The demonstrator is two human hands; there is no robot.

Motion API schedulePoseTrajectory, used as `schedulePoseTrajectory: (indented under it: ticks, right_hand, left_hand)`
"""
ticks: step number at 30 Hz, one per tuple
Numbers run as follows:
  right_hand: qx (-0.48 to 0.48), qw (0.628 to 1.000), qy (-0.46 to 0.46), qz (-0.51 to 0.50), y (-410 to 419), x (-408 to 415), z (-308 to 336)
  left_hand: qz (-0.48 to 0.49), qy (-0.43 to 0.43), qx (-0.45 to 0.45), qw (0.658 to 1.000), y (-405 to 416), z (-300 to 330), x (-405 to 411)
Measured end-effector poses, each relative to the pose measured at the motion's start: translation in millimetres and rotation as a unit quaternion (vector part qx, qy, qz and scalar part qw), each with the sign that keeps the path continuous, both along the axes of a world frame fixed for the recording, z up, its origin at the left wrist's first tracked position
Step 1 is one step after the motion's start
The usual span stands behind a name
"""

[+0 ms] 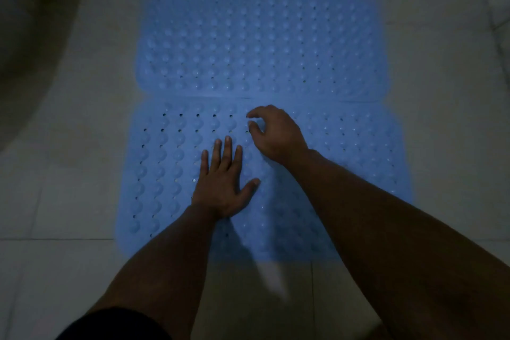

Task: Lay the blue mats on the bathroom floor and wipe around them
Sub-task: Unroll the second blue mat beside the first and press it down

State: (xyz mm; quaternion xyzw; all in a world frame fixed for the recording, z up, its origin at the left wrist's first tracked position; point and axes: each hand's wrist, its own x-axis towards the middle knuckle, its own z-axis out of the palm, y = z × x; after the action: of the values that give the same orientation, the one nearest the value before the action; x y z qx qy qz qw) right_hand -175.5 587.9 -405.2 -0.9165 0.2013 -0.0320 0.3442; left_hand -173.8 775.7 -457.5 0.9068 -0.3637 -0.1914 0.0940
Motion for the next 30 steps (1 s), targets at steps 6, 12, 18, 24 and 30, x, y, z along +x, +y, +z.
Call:
schedulePoseTrajectory:
  ticks: [6, 12, 18, 24, 30]
  right_hand:
    - [-0.058, 0.991, 0.117, 0.028, 18, -25, 8]
    - [-0.164, 0.976, 0.125, 0.076, 68, -77, -45]
    - [-0.201, 0.971, 0.103, 0.081, 79, -89, -62]
    - [-0.207, 0.971, 0.093, 0.069, 78, -89, -66]
    - [-0.187, 0.972, 0.119, 0.083, 77, -87, -62]
  left_hand:
    - [0.107, -0.077, -0.088, 0.987, -1, 33, 34]
    - [0.09, -0.11, -0.046, 0.989, 2, 32, 37]
    - [0.068, -0.118, -0.039, 0.99, 1, 14, 37]
    - [0.064, -0.135, -0.062, 0.987, -3, 10, 45]
    - [0.087, -0.132, -0.075, 0.985, -4, 6, 52]
